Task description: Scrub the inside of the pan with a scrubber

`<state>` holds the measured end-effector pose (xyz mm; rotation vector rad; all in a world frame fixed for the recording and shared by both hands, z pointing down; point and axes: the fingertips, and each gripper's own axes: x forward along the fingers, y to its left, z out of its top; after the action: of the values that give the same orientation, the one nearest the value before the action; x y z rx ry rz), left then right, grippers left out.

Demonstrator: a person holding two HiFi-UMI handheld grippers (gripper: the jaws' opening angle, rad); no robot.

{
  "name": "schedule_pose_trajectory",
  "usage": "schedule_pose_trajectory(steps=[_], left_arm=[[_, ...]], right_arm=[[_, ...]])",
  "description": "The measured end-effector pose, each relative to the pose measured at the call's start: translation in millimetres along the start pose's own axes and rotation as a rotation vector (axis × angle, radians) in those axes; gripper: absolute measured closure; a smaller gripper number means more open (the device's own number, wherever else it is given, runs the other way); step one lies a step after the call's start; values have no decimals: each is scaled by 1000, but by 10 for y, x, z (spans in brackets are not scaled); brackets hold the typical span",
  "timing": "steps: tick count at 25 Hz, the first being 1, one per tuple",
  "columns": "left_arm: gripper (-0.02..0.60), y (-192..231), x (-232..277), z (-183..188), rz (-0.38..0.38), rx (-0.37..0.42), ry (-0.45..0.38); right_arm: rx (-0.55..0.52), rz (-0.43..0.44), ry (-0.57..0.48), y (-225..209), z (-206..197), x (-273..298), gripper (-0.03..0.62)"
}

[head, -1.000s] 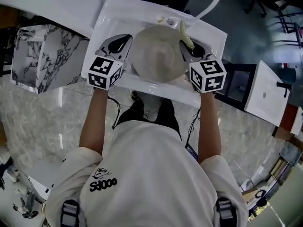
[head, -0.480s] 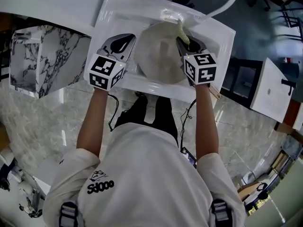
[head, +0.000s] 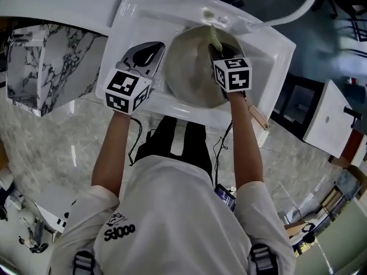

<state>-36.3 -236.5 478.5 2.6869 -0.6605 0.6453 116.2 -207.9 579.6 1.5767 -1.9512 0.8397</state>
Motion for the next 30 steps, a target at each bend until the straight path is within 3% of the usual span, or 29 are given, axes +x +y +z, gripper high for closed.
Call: schedule_pose_trajectory(steps=[12,22,30], left_arm=[[577,54,-136,-114,79,-84,-16],[577,55,-310,-250,143,-84,2],[577,83,-370,-299,180,-90,13]], right_arm=[[-46,113,42,238,29,432,514],[-85,118,60,348,82,698,507],[-75,227,38,590,53,746,507]])
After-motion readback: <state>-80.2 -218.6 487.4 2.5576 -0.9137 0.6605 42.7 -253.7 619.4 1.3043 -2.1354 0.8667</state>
